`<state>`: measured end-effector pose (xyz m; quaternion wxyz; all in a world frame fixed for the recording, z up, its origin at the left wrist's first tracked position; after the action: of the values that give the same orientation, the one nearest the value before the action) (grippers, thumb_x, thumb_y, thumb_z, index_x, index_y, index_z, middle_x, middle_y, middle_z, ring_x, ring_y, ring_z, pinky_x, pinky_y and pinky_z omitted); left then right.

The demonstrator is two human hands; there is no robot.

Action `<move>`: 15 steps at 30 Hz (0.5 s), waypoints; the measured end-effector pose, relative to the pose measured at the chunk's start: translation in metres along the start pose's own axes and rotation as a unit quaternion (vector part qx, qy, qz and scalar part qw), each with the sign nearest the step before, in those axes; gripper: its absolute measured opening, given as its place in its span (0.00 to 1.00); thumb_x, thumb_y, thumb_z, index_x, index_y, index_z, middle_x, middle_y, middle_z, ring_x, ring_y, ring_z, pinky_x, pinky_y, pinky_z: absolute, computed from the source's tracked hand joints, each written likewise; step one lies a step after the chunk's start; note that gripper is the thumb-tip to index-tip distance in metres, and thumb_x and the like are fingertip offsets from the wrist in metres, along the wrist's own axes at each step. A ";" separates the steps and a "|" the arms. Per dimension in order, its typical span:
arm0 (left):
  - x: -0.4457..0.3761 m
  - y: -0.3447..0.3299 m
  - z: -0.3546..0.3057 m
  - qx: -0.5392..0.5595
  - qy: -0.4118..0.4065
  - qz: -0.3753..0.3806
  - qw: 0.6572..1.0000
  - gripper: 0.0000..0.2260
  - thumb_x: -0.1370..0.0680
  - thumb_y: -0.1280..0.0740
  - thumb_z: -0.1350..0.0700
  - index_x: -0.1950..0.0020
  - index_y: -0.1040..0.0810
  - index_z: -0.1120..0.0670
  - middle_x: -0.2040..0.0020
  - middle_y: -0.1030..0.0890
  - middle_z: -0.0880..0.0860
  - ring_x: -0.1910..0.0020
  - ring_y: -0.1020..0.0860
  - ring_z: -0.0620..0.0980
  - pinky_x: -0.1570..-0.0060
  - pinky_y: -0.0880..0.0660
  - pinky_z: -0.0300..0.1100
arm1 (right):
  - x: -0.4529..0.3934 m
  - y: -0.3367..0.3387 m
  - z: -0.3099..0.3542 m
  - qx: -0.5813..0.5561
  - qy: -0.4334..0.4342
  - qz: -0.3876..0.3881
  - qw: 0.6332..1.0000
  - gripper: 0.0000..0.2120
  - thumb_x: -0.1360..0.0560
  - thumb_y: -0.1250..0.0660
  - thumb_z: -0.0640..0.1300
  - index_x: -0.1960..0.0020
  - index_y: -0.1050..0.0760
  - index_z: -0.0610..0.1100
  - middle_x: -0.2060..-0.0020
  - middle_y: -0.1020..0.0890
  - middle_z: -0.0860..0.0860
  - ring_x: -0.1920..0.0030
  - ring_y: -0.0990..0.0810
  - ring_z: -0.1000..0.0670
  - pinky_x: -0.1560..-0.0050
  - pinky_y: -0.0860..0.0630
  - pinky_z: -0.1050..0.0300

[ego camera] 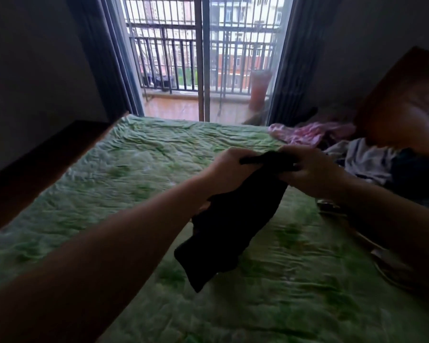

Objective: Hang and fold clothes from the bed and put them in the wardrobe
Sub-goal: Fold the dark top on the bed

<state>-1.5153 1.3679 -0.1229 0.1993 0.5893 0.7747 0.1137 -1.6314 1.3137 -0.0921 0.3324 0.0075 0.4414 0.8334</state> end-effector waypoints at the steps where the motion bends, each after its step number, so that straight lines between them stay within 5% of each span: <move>1: 0.000 0.008 -0.014 -0.019 -0.007 -0.001 1.000 0.03 0.24 0.31 0.62 0.55 0.18 0.58 0.69 0.23 0.45 0.70 0.30 0.39 0.66 0.33 0.36 | -0.002 0.017 0.004 0.047 0.009 -0.026 0.999 0.08 0.31 0.27 0.36 0.61 0.24 0.47 0.65 0.21 0.46 0.61 0.23 0.49 0.60 0.28 0.51; 4: 0.003 0.027 -0.057 -0.109 -0.035 0.004 0.993 0.06 0.25 0.28 0.55 0.58 0.17 0.57 0.69 0.24 0.49 0.73 0.31 0.40 0.71 0.34 0.35 | -0.008 0.050 0.021 0.056 0.052 -0.046 0.996 0.04 0.32 0.27 0.45 0.63 0.22 0.49 0.62 0.20 0.48 0.60 0.21 0.52 0.55 0.25 0.55; 7: 0.003 0.043 -0.079 -0.208 -0.023 0.013 0.978 0.11 0.29 0.25 0.52 0.69 0.23 0.48 0.75 0.27 0.43 0.78 0.30 0.35 0.75 0.37 0.27 | -0.017 0.076 0.045 -0.077 0.067 -0.043 0.994 0.03 0.32 0.28 0.43 0.62 0.22 0.47 0.66 0.21 0.52 0.65 0.25 0.61 0.60 0.29 0.67; 11: 0.012 0.059 -0.067 -0.269 0.055 0.034 0.961 0.08 0.28 0.26 0.53 0.54 0.17 0.56 0.69 0.24 0.44 0.72 0.28 0.37 0.76 0.34 0.24 | -0.020 0.117 0.055 -0.164 0.037 -0.094 0.981 0.10 0.24 0.33 0.37 0.62 0.24 0.49 0.73 0.23 0.57 0.70 0.28 0.63 0.66 0.31 0.68; 15: 0.020 0.090 -0.074 -0.184 0.094 -0.037 0.978 0.11 0.28 0.27 0.52 0.49 0.17 0.56 0.62 0.18 0.51 0.68 0.22 0.43 0.70 0.27 0.30 | -0.009 0.149 0.052 -0.082 0.011 -0.119 0.989 0.07 0.29 0.26 0.44 0.62 0.22 0.52 0.72 0.19 0.58 0.70 0.24 0.63 0.65 0.27 0.68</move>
<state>-1.4747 1.4164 -0.0232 0.2343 0.5003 0.7771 0.3018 -1.6902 1.2888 0.0523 0.4238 -0.0813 0.3732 0.8213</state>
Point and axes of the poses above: each hand's wrist, its own x-axis away from the middle knuckle, its own y-axis out of the back of the hand, z = x × y, the point moved 10 cm from there along -x, towards the middle knuckle
